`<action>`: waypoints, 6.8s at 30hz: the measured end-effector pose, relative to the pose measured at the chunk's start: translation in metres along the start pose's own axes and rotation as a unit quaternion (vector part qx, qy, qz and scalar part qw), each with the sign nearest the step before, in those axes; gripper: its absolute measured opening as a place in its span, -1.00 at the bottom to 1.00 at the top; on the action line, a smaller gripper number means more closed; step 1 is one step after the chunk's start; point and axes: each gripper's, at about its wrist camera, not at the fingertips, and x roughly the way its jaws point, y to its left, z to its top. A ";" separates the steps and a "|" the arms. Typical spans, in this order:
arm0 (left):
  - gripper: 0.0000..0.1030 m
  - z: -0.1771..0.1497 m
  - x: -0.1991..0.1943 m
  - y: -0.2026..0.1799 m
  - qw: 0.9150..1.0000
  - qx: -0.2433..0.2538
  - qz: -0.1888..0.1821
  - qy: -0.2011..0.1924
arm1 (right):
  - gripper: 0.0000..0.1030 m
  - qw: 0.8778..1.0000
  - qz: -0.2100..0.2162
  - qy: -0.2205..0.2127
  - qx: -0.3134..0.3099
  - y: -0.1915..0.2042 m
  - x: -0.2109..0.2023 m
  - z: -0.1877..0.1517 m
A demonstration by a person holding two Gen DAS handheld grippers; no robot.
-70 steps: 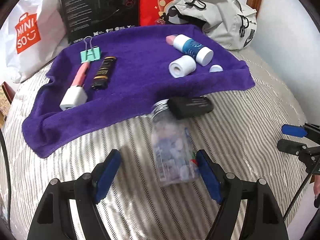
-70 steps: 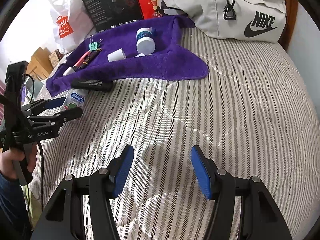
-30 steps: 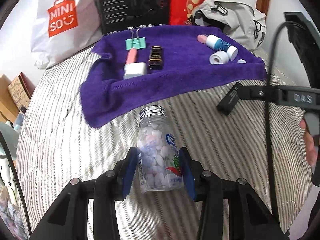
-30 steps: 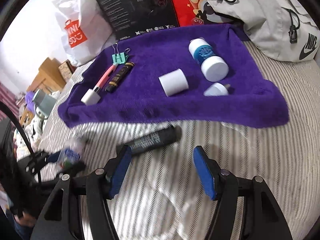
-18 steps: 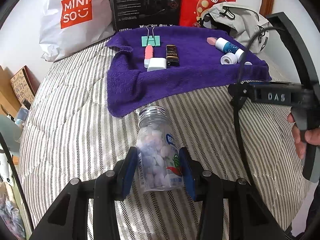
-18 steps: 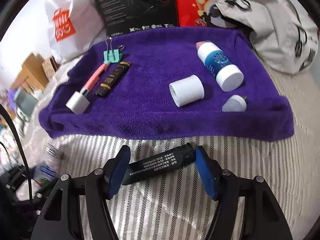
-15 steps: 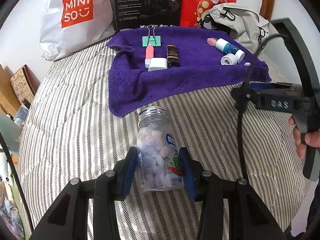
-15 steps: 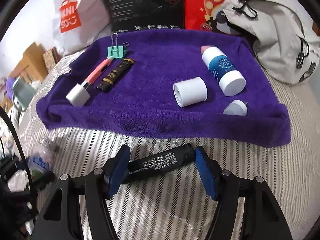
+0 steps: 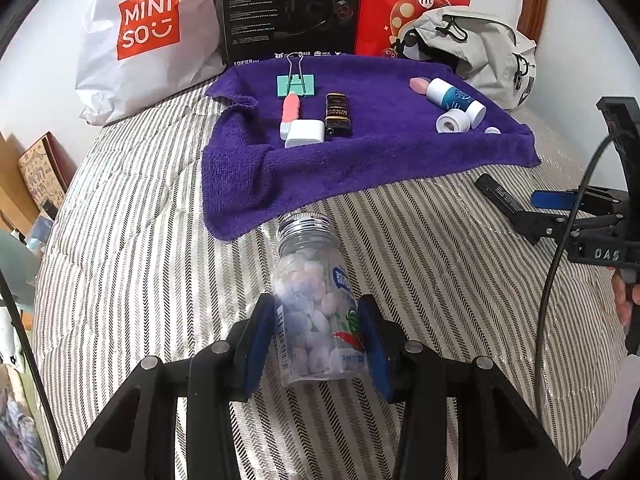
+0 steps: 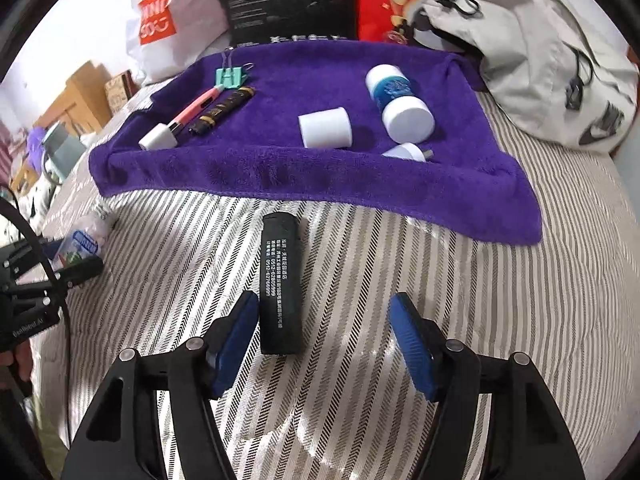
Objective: Organize rigid objects
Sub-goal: 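Stand the jar by the tube with left tool while right tool lays the black bar, then open both tools and pull them back from the towel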
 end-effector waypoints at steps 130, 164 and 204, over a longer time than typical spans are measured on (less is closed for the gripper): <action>-0.27 0.145 0.067 -0.037 0.997 0.045 -0.063 -0.004 | -0.59 0.996 0.079 -0.026 -0.023 -0.034 0.034 0.136; 0.16 0.131 0.042 -0.025 0.997 0.043 -0.060 -0.011 | -0.58 0.997 0.064 0.013 -0.052 -0.014 0.080 0.166; 0.84 0.065 -0.051 -0.022 0.997 -0.018 -0.037 -0.066 | 0.53 0.997 0.021 -0.072 -0.001 -0.017 -0.045 0.077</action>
